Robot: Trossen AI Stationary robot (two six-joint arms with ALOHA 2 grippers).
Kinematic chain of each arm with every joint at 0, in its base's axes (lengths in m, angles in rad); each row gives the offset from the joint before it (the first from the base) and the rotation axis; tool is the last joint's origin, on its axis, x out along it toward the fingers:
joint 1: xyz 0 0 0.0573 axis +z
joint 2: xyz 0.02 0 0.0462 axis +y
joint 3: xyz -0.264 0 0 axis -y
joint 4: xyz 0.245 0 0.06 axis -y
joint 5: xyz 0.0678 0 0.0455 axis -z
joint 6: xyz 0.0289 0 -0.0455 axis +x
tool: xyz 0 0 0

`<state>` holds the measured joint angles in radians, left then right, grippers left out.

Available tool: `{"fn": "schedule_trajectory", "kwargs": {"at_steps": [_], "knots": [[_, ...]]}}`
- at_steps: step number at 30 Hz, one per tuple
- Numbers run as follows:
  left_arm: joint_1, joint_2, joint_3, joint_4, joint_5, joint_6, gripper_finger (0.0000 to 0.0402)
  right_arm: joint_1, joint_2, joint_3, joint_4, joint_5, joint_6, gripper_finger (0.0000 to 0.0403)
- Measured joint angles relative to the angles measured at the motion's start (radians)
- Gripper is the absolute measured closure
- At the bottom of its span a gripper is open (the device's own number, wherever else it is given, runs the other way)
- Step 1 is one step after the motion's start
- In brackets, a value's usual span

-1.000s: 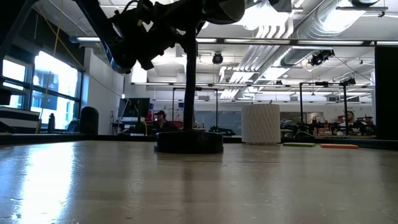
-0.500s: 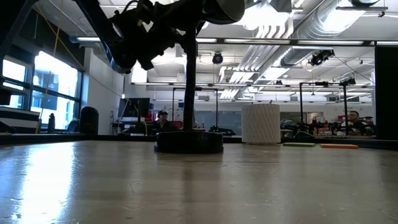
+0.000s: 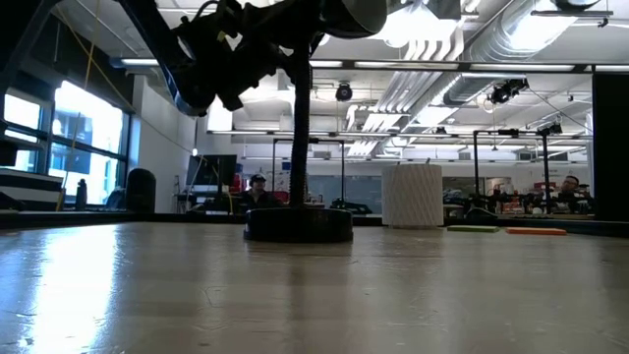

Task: Screw lightbulb
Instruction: Remove the lightbulb from the desk lamp

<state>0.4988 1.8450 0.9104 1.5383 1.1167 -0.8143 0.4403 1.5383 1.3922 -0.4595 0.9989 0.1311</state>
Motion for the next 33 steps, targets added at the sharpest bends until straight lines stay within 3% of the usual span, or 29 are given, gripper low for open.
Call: {"fn": "schedule_trajectory", "kwargs": {"at_steps": [4,10,14,22,30,33], "knots": [[0.000,0.000,0.000,0.000,-0.001,0.002,0.0133,-0.046,0.001,0.000,0.023,-0.002,0.301,0.0134],[0.000,0.000,0.000,0.000,0.000,0.004,0.0133,-0.119,0.016,0.001,0.041,-0.073,0.310,0.0134],[0.001,0.000,0.000,0.001,0.004,0.004,0.0133,-0.148,0.015,0.001,0.091,-0.108,0.228,0.0134],[0.002,0.000,0.000,0.002,0.004,0.004,0.0133,-0.169,0.015,0.000,0.129,-0.103,-0.227,0.0135],[0.008,0.000,0.000,0.001,0.008,0.005,0.0133,-0.171,0.014,0.000,0.115,-0.080,-1.077,0.0136],[0.010,0.000,0.001,0.001,0.019,0.004,0.0133,-0.160,0.014,0.001,0.101,-0.073,-1.318,0.0136]]}}
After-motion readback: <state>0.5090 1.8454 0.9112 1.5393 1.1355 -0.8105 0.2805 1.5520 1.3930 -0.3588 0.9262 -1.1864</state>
